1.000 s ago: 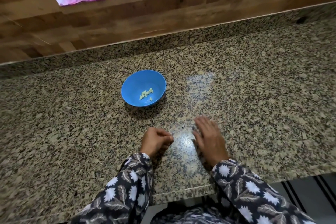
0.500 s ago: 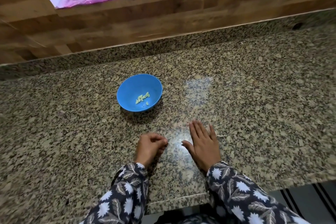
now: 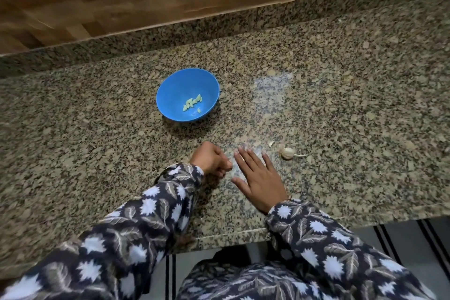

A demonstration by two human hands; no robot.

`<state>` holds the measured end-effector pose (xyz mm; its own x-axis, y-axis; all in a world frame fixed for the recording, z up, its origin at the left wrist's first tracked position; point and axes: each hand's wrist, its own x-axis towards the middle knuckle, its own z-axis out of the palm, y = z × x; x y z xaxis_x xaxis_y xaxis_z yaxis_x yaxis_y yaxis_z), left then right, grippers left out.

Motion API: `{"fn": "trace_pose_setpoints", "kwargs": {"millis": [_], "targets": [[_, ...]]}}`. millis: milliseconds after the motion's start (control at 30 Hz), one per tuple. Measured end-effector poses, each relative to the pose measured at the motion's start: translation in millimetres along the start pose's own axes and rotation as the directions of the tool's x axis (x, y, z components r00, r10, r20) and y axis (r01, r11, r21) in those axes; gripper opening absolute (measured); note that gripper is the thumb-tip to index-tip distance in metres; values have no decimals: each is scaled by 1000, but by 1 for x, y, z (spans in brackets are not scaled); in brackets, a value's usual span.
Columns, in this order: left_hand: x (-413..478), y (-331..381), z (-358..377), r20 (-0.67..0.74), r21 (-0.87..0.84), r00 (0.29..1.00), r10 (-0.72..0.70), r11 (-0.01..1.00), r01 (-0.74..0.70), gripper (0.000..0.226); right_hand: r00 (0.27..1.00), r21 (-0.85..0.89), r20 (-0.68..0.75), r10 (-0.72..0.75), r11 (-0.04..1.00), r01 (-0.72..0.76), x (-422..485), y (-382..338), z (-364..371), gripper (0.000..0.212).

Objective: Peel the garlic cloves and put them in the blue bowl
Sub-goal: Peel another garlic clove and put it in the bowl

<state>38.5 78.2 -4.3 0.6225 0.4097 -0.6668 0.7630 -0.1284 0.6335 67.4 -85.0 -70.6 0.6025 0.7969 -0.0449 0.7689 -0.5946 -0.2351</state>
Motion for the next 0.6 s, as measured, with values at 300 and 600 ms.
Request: {"fn": "trace_pose_setpoints", "kwargs": {"millis": [300,600], "targets": [[-25,-23,5,160,-493,987,26,868,57,14,988,684,-82,129,729,-38,1,1,-24,45],[-31,-31,26,29,-745,999,25,667,5,18,964,911,10,266,395,-118,16,-2,-28,16]]}}
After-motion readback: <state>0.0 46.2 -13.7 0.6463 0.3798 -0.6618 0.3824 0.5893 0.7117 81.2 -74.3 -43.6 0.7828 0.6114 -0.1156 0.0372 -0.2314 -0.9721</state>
